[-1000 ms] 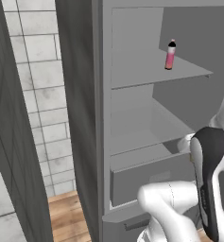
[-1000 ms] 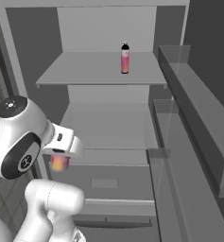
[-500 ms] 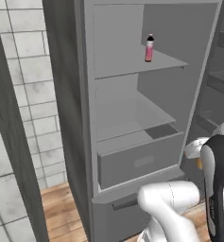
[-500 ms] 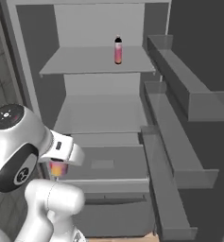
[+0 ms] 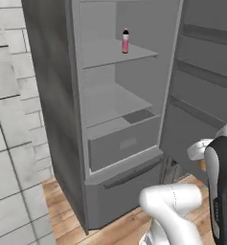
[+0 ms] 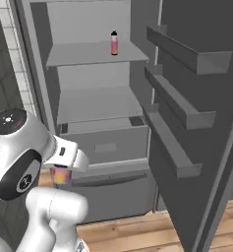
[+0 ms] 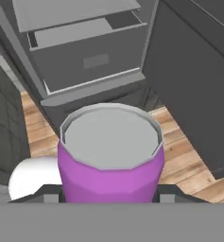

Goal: Open the fridge, grab two sodas, and place both sodas inside the bowl with ice on the dining counter.

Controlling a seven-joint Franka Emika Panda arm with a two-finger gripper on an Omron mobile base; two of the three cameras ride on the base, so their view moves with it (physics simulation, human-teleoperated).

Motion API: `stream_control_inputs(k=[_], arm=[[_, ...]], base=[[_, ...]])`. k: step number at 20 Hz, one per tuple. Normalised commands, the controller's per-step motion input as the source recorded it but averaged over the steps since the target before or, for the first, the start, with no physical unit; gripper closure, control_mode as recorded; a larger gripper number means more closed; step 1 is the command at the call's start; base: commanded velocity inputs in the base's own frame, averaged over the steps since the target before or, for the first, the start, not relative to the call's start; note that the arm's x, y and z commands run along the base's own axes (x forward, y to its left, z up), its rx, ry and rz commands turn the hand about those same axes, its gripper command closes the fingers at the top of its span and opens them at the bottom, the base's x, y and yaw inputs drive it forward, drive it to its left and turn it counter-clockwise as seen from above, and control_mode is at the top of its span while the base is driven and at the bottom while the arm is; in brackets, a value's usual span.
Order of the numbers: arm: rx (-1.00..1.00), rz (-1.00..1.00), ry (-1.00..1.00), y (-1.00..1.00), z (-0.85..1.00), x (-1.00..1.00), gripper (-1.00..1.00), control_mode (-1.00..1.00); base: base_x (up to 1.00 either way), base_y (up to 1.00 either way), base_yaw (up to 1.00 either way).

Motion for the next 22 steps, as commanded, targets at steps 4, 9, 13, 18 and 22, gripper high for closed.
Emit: stream_control_inputs(k=[4, 9, 13, 18, 22], arm=[[0.0, 0.0, 0.0, 0.0, 0.0, 0.0, 1.0, 1.0], [0.0, 0.0, 0.0, 0.0, 0.0, 0.0, 1.0, 1.0], [0.0, 0.0, 0.0, 0.0, 0.0, 0.0, 1.0, 1.0], [0.0, 0.0, 0.0, 0.0, 0.0, 0.0, 1.0, 1.0], [0.0, 0.0, 0.0, 0.0, 0.0, 0.0, 1.0, 1.0]], base=[[-0.89, 0.3, -0.36], [-0.98, 0.06, -0.29], [-1.0, -0.12, -0.28], [-0.91, -0.22, -0.39], [-0.76, -0.22, -0.45]])
